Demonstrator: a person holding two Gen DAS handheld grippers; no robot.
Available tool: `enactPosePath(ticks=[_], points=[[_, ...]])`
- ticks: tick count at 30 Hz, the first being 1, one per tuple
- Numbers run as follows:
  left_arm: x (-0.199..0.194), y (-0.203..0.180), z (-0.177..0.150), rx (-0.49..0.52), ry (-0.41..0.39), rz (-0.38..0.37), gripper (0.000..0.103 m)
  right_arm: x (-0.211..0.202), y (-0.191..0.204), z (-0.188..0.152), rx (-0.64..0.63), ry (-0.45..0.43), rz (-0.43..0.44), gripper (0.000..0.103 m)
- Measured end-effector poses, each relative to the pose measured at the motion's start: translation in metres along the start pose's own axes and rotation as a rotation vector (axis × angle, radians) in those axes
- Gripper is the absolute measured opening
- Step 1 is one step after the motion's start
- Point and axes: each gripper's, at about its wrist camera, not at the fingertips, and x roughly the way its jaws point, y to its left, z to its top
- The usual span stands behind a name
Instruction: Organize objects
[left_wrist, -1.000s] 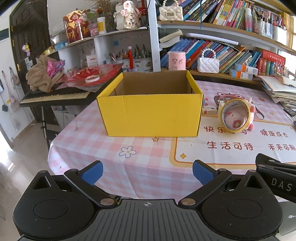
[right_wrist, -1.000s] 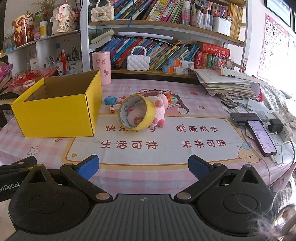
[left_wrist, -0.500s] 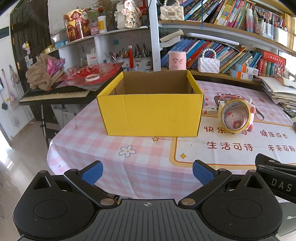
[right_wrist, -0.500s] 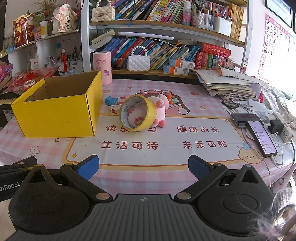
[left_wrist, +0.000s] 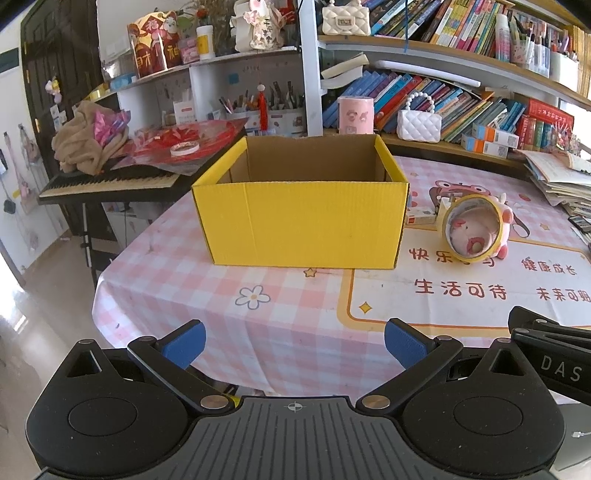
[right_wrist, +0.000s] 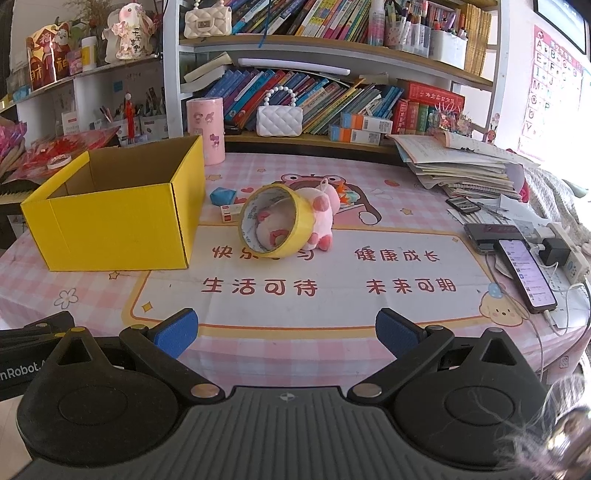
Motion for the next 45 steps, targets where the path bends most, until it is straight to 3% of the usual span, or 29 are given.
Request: enactPosePath(ticks=[15,24,30,45], points=[[0.021,-0.015,0.010,-0.017,0.034,0.001,0.103,0.025,-0.009,0.011,-0.014,0.026,0.019,0.103],[0.048,-0.043,0.026,-0.034,0.073,-0.028,0.103,0.057,-0.032,0.032,-0.021,0.029,0.053,0.094],[0.070,-0.069,0.039,-0.065,0.122,-0.099,0.103,0.085,-0.058,0.052,-0.012,0.034,0.078,0.086],[0.111,-0.159,0.073,-0.087,0.064,-0.297,0.103,0.136,-0.142,0.107,0.122,-0.035,0.187,0.088]])
